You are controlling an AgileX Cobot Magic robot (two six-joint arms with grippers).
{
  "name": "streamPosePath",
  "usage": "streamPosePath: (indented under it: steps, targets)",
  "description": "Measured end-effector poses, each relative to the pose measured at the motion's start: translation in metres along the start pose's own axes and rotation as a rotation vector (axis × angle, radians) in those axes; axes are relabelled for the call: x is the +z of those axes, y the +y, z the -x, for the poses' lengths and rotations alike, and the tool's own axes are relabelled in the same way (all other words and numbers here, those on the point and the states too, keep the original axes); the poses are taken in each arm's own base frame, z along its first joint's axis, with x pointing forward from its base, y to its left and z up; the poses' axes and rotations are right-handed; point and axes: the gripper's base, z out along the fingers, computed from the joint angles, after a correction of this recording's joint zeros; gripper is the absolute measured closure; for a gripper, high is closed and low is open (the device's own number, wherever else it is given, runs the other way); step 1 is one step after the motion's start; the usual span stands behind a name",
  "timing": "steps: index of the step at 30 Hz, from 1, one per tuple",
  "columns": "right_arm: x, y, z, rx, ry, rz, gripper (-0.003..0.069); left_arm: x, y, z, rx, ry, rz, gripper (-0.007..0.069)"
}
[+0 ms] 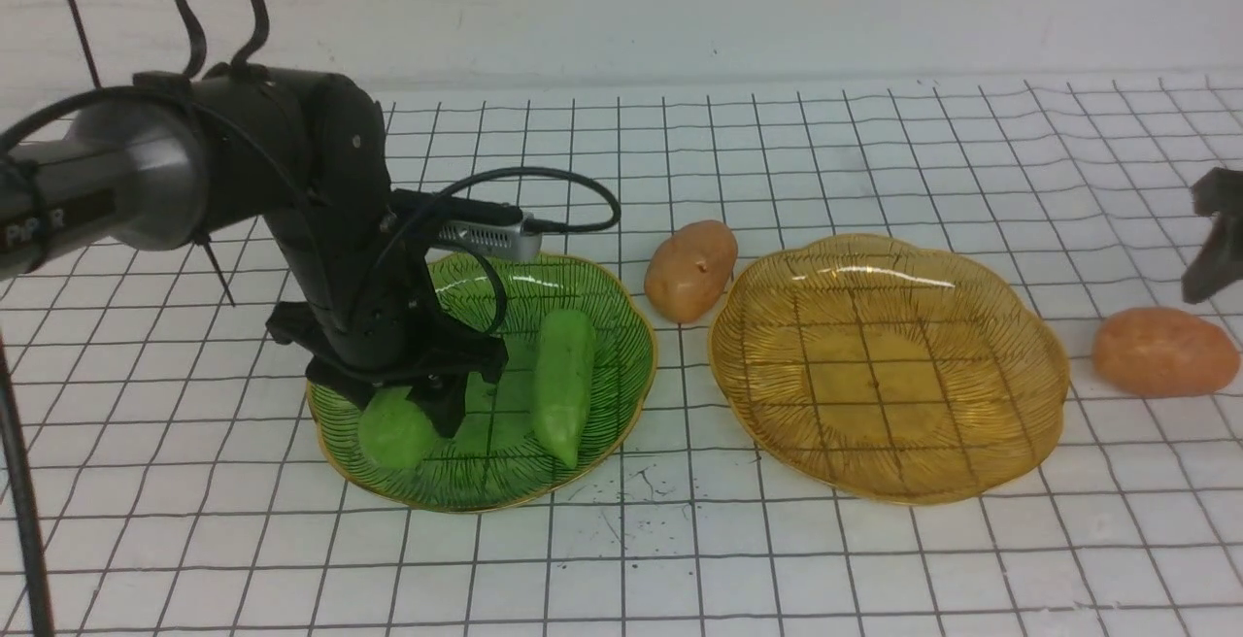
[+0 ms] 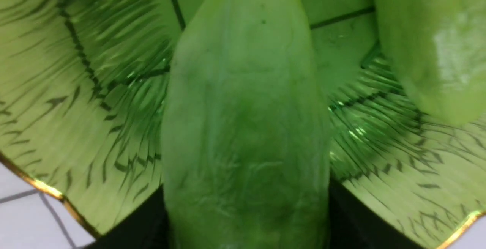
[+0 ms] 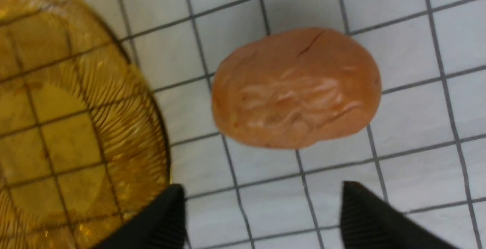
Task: Put different types of vegetables on the plate.
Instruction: 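Put the green cucumber next to the left plate into that plate, then put the potato onto the plate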
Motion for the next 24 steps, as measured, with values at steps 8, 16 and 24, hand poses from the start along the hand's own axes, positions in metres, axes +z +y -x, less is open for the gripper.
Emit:
streamPosePath:
  steps: [8, 16, 24]
  targets:
    - [0.041, -0.009, 0.024, 0.196, 0.052, -0.041, -0.003, 0.0, 0.0, 0.001, 0.0, -0.011, 0.0, 0.0036]
    - [0.069, -0.013, 0.035, 0.262, 0.093, -0.045, -0.0032, 0.0, 0.0, 0.001, 0.0, -0.011, 0.0, 0.0053]
    - [0.072, -0.014, 0.037, 0.401, 0.102, -0.052, -0.0032, 0.0, 0.0, 0.001, 0.0, -0.011, 0.0, 0.01]
